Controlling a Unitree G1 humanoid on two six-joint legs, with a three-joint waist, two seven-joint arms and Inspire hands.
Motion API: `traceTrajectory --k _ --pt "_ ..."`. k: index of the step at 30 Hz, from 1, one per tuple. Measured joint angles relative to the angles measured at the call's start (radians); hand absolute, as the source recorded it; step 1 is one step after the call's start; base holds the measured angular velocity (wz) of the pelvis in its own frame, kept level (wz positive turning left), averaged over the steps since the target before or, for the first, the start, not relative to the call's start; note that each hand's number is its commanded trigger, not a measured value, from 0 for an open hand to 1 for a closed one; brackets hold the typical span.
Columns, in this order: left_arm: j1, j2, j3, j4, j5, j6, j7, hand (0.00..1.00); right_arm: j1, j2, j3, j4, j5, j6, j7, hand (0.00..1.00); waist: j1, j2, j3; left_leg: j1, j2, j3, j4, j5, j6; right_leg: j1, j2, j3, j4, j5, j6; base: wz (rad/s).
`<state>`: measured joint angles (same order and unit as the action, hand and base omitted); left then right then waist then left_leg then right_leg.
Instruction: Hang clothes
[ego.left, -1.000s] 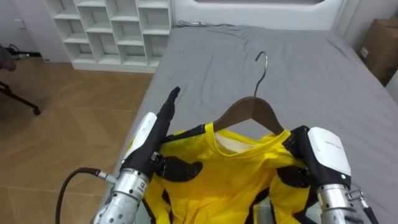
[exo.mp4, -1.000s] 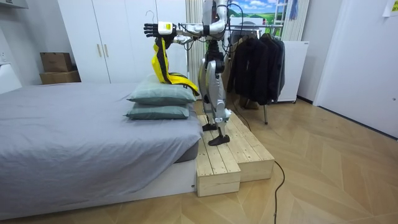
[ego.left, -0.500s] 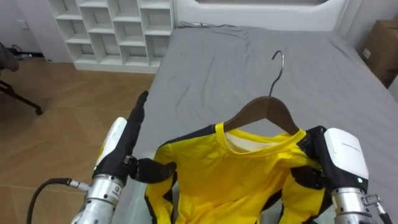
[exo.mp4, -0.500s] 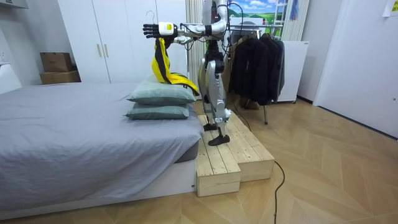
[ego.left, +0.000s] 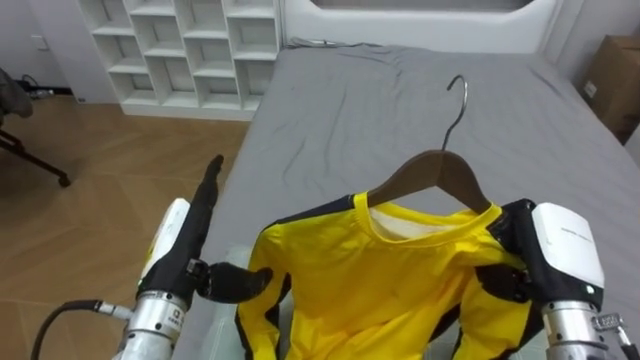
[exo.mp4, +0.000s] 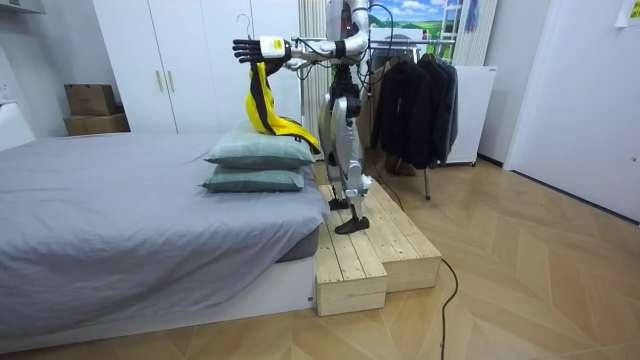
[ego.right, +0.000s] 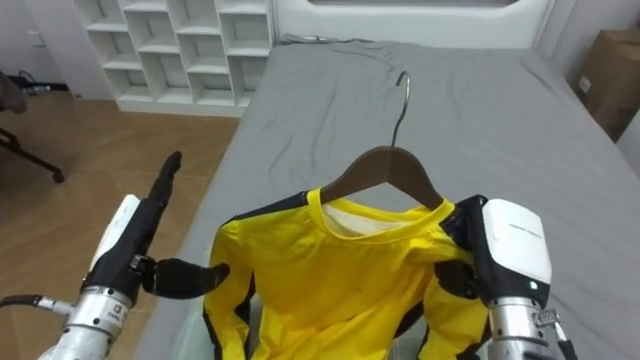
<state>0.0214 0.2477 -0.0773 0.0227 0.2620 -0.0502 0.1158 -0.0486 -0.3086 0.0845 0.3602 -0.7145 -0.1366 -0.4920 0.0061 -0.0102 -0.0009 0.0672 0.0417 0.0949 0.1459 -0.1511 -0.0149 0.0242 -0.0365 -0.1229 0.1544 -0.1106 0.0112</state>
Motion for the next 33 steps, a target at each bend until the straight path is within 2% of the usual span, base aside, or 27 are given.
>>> traceTrajectory --k 2,3,7,11,15,20,22,24,28,31,33 --pt "0.004 0.000 0.007 0.003 -0.035 -0.002 0.022 0.00 0.018 0.000 -0.013 -0.029 0.002 0.000 0.000 1.00 0.002 0.000 0.0000 0.001 0.000 0.000 -0.001 0.000 0.000 0.000 0.000 -0.001 0.000 0.000 0.000 0.00" --pt "0.011 0.000 0.016 0.029 -0.066 -0.020 0.046 0.00 0.019 0.000 -0.017 -0.032 0.005 -0.002 -0.004 1.00 0.002 0.001 -0.0001 0.006 0.000 0.000 -0.002 0.000 0.000 0.004 0.000 0.000 0.000 0.000 0.000 0.00" --pt "0.048 -0.001 0.075 0.151 -0.122 -0.035 0.105 0.00 0.043 -0.002 -0.052 -0.032 0.010 -0.008 -0.029 1.00 0.003 0.002 -0.0012 0.016 0.000 0.002 -0.004 0.000 0.000 0.013 0.001 0.002 0.000 -0.001 -0.001 0.00" --pt "0.112 -0.014 0.210 0.282 -0.218 -0.041 0.166 0.00 0.097 -0.004 -0.151 -0.035 0.011 -0.012 -0.031 1.00 0.026 0.002 -0.0013 0.027 0.001 0.012 -0.019 -0.001 0.000 0.011 0.003 0.011 0.000 -0.002 -0.001 -0.08" --pt "0.119 -0.034 0.320 0.458 -0.373 -0.044 0.241 0.00 0.111 -0.005 -0.191 -0.058 0.008 0.007 -0.031 1.00 0.045 0.002 -0.0010 0.033 0.001 0.012 -0.029 -0.002 -0.002 0.009 0.004 0.012 0.004 -0.003 -0.001 0.00" --pt "0.146 -0.036 0.350 0.663 -0.511 -0.051 0.298 0.00 0.118 -0.005 -0.196 -0.069 0.011 0.008 -0.033 1.00 0.071 -0.001 0.0003 0.033 0.001 0.010 -0.029 -0.002 -0.002 0.010 0.004 0.012 0.006 -0.003 0.000 0.00" --pt "0.164 -0.036 0.351 0.720 -0.569 -0.051 0.300 0.00 0.118 -0.005 -0.194 -0.069 0.011 0.009 -0.033 1.00 0.081 -0.006 0.0036 0.032 0.001 0.010 -0.029 -0.009 -0.003 0.007 0.004 0.013 0.018 -0.014 0.000 0.00" --pt "0.185 -0.036 0.355 0.831 -0.603 -0.052 0.302 0.00 0.117 -0.004 -0.195 -0.073 0.009 0.027 -0.033 1.00 0.086 -0.010 0.0019 0.032 0.001 0.009 -0.029 -0.013 -0.002 0.008 0.004 0.013 0.020 -0.018 0.002 0.02" --pt "0.220 -0.043 0.391 0.946 -0.621 -0.049 0.308 0.00 0.119 -0.004 -0.196 -0.096 -0.012 0.033 -0.033 1.00 0.094 -0.019 -0.0011 0.033 0.001 0.009 -0.027 -0.015 -0.002 0.008 0.004 0.012 0.018 -0.019 0.002 0.00" --pt "0.257 -0.046 0.394 0.994 -0.623 -0.048 0.313 0.00 0.122 -0.004 -0.196 -0.142 -0.021 0.041 -0.030 1.00 0.105 -0.024 0.0014 0.038 0.001 0.010 -0.027 -0.015 -0.002 0.009 0.004 0.011 0.018 -0.019 0.002 0.00" --pt "0.260 -0.048 0.405 1.062 -0.623 -0.046 0.309 0.00 0.122 -0.004 -0.196 -0.172 -0.019 0.042 -0.029 1.00 0.110 -0.031 0.0041 0.039 0.001 0.011 -0.028 -0.016 -0.002 0.010 0.003 0.010 0.019 -0.022 0.002 0.00"
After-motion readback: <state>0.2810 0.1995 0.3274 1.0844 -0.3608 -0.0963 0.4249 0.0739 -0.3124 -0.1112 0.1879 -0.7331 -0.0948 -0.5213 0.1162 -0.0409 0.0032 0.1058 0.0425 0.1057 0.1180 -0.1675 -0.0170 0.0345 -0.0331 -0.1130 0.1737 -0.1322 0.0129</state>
